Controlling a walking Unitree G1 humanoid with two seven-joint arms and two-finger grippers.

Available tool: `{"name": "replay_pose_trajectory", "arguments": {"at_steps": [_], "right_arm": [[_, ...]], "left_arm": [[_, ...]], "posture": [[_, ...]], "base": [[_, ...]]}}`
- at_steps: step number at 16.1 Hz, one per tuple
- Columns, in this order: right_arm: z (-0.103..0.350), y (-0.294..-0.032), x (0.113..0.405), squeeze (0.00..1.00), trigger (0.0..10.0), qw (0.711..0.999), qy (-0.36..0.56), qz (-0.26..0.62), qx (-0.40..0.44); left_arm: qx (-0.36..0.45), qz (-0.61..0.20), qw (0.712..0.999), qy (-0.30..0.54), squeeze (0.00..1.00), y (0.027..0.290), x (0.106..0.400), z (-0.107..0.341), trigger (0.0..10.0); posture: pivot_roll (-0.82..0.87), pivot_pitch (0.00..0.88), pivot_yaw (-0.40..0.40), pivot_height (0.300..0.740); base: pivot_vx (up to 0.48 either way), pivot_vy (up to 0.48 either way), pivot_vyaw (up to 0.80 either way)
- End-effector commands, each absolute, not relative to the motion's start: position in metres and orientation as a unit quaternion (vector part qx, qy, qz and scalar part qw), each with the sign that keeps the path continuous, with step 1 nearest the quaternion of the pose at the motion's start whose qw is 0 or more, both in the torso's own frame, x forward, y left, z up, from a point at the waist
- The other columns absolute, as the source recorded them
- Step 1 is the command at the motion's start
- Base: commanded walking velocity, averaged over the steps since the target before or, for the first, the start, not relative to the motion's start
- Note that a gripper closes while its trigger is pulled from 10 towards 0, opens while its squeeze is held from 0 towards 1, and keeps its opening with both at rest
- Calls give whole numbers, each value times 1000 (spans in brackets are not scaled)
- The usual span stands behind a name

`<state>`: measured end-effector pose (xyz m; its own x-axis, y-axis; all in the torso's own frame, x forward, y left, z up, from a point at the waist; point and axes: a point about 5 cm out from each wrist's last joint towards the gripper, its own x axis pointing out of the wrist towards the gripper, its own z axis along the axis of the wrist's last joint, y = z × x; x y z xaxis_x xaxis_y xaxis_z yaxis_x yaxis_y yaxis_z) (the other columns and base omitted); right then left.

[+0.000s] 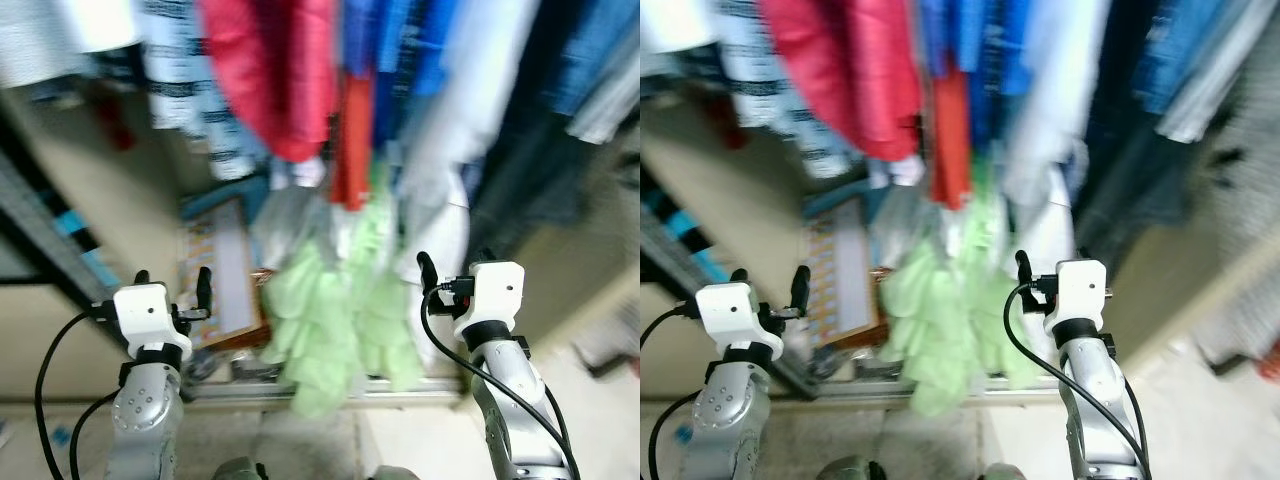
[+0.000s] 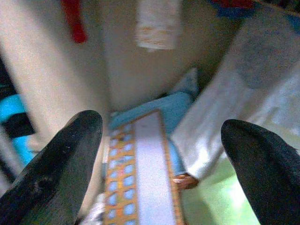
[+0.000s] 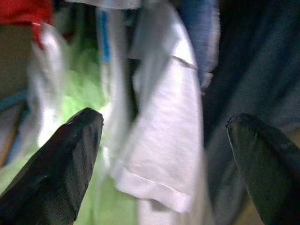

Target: Clean up the room

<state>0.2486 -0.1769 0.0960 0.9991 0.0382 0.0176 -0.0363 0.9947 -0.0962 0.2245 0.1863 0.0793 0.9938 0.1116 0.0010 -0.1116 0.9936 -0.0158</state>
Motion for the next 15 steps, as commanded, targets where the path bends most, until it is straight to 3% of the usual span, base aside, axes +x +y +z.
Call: {"name": "replay_pose_trajectory", "arguments": {"at_steps": [1,3,10,15], "right_arm": [[101,-175,247,0,10000,998,-15,25,-48],[101,-176,246,0,10000,998,-13,26,-47],[107,-171,247,0,10000,998,-21,25,-45],[109,-173,244,0,10000,999,-22,16,-40]], "left_arm": [[-7,57,998,-5,0,187,222,82,10000],[-10,53,999,-3,0,186,221,82,10000],[-13,55,998,-15,0,185,223,93,10000],[-14,2,1000,-24,0,179,220,92,10000]], "posture": [[-84,0,25,740],[-86,0,25,740],[-75,0,27,740],[-77,0,27,740]], "base": [[0,0,-800],[0,0,-800],[0,0,0],[0,0,0]]}}
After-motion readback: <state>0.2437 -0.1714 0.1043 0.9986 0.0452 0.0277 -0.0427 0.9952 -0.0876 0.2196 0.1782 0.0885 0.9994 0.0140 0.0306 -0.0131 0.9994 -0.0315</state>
